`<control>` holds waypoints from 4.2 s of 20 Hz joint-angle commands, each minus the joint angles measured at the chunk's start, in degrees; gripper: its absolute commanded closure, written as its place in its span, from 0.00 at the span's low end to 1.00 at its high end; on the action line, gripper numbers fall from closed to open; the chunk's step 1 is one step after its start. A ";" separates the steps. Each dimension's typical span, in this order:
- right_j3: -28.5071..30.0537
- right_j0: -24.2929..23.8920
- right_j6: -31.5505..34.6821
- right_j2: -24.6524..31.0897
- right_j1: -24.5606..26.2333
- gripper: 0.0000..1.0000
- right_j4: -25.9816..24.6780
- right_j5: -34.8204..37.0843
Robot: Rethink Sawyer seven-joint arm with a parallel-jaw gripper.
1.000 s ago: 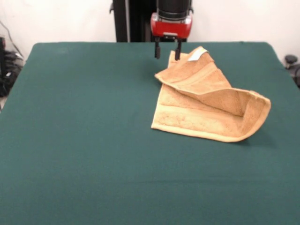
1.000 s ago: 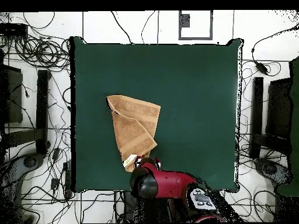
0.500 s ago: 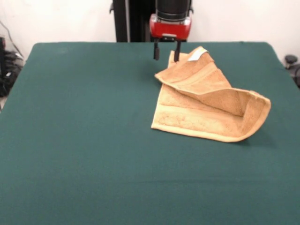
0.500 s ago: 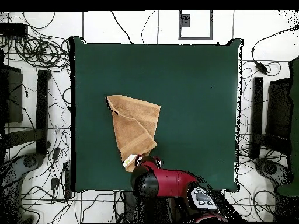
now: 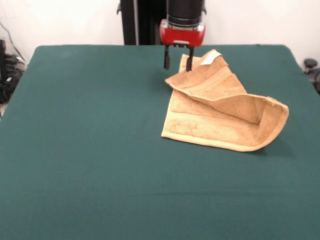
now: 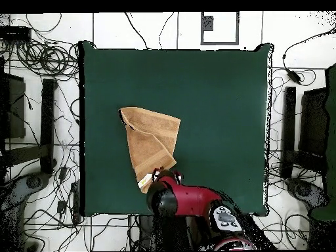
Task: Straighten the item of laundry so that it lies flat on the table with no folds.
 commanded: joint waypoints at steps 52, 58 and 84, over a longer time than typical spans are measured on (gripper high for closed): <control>-4.30 -1.96 7.48 7.28 2.90 0.00 -1.73 -3.11; -3.76 -0.55 8.60 6.63 2.98 0.00 -0.87 -4.02; -3.59 0.76 10.13 5.86 6.60 0.00 -0.01 -9.51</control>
